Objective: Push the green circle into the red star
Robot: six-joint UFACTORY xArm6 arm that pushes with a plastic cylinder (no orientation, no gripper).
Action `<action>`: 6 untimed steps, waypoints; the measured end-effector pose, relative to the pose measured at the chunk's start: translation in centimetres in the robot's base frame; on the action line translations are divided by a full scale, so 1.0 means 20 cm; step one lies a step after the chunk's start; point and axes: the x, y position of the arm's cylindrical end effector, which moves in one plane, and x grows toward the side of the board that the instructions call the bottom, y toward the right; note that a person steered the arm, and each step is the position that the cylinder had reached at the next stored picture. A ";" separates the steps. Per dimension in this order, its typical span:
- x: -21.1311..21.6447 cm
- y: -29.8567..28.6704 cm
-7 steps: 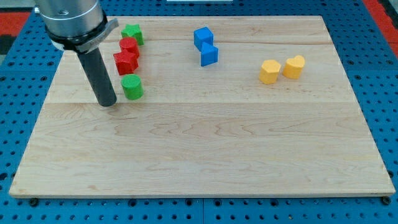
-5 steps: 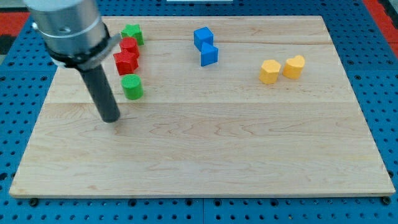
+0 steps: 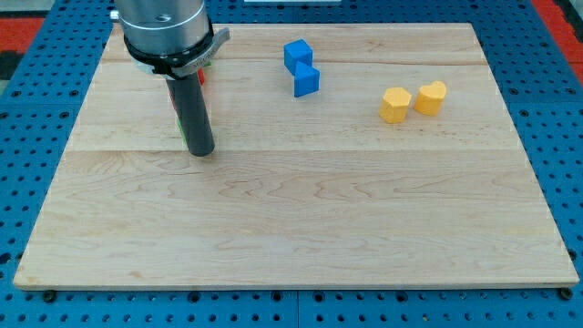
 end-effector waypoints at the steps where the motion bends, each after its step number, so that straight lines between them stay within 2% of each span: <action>1: -0.04 -0.10; 3: -0.10 -0.28; 5: -0.02 -0.12; 6: -0.07 -0.11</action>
